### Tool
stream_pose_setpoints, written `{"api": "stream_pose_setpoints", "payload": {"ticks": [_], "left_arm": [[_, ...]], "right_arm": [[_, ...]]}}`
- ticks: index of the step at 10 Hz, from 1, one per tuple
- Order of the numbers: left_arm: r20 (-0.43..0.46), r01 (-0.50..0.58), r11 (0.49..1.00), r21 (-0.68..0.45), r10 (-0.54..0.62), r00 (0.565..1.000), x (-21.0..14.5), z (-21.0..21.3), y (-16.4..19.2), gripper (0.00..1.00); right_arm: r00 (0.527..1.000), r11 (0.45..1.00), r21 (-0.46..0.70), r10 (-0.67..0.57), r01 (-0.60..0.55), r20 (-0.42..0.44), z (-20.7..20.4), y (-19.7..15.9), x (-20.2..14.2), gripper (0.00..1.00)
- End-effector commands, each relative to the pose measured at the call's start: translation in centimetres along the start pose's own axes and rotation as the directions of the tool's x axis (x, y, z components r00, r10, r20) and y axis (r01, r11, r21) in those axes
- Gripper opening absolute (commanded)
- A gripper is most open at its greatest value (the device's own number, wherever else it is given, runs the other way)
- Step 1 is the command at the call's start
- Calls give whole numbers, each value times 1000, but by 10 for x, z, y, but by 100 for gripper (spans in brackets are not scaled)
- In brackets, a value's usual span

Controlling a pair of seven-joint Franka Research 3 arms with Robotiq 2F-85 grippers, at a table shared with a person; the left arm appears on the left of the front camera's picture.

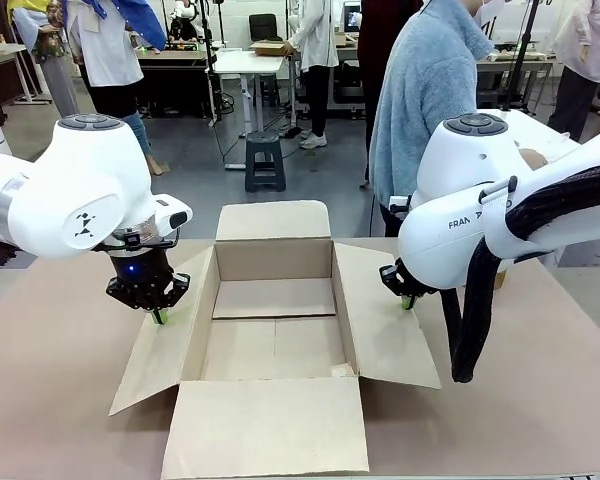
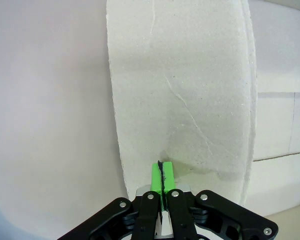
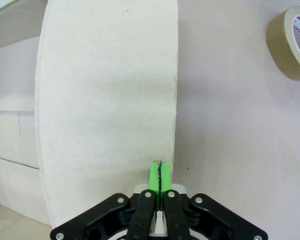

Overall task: Wrap the clocks to prevent damage.
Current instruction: Once the human has placed the objects inside and stepped back, release both hands from the side flaps of the Package Box.

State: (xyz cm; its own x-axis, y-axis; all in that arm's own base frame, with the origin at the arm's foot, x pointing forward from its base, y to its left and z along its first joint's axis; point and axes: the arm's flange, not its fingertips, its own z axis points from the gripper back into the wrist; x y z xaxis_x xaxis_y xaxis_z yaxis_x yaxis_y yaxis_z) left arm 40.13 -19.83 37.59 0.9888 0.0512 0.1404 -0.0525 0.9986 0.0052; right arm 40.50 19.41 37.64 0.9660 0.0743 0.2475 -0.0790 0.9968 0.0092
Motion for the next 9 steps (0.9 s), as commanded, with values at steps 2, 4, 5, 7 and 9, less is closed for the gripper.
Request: {"api": "stream_pose_setpoints", "payload": {"ticks": [2, 4, 5, 7, 9], "left_arm": [[5, -6, 1000, 21, 6, 1000, -1, 1, 1, 0], [5, -6, 1000, 21, 6, 1000, -1, 1, 1, 0], [5, -6, 1000, 21, 6, 1000, -1, 1, 1, 0], [5, -6, 1000, 21, 6, 1000, -1, 1, 1, 0], [5, -6, 1000, 21, 6, 1000, -1, 1, 1, 0]], "right_arm": [[1000, 1000, -8, 4, -4, -5, 2, 0, -1, 1], [1000, 1000, -8, 4, -4, -5, 2, 0, -1, 1], [1000, 1000, -8, 4, -4, -5, 2, 0, -1, 1], [1000, 1000, -8, 4, -4, -5, 2, 0, -1, 1], [1000, 1000, -8, 4, -4, -5, 2, 0, -1, 1]]}}
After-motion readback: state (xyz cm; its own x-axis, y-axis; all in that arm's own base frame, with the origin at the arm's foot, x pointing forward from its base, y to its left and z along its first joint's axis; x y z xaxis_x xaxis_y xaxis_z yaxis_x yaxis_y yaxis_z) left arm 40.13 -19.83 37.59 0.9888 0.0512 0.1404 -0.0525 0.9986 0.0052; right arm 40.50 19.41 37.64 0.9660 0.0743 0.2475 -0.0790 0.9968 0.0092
